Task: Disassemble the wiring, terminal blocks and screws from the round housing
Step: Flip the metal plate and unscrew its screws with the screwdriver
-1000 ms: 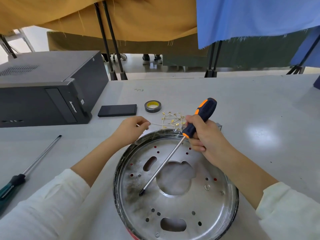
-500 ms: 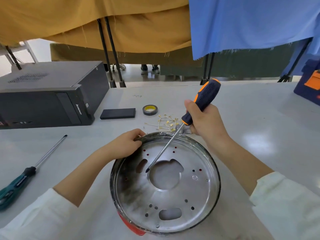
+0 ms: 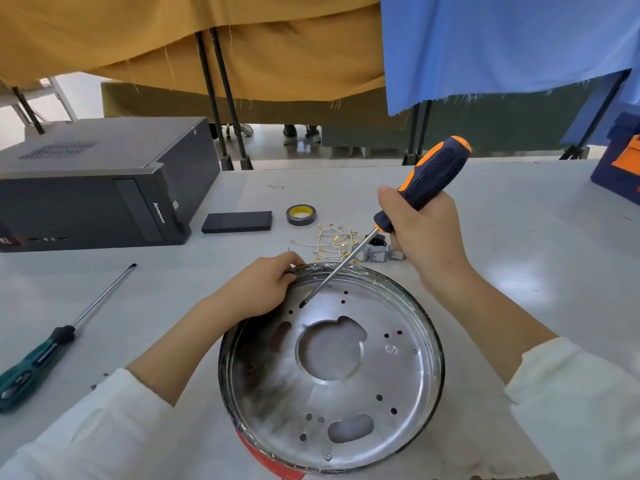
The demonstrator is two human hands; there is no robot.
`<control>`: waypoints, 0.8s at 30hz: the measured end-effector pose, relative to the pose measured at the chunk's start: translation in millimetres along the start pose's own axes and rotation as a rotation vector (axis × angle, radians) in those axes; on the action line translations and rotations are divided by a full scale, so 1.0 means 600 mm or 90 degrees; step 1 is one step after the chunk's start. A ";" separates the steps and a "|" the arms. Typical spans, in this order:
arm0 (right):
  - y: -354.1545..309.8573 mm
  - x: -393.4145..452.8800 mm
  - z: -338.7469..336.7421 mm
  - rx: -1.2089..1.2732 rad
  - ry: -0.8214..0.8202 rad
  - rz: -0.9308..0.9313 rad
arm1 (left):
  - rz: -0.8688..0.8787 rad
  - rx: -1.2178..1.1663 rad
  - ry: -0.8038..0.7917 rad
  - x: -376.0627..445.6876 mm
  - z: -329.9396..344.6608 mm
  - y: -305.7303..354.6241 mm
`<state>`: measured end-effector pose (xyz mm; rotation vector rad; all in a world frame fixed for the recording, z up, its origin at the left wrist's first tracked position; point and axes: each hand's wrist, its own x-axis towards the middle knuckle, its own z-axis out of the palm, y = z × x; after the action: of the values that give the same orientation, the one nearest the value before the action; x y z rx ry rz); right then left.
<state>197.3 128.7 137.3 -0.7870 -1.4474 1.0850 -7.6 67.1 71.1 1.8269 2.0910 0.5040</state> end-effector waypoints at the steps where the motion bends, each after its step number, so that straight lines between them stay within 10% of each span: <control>1: 0.001 0.001 0.000 -0.008 0.002 -0.005 | -0.025 0.013 0.001 0.000 0.000 -0.002; 10: 0.006 0.005 0.009 -0.052 0.029 -0.051 | -0.149 0.085 -0.078 -0.010 0.001 0.003; 24: 0.007 0.011 0.025 -0.092 0.020 -0.098 | -0.019 -0.091 0.024 -0.012 0.012 -0.020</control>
<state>181.1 133.3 136.1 -0.7769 -1.5454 0.8546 -13.9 58.8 59.0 1.7157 2.0475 0.6669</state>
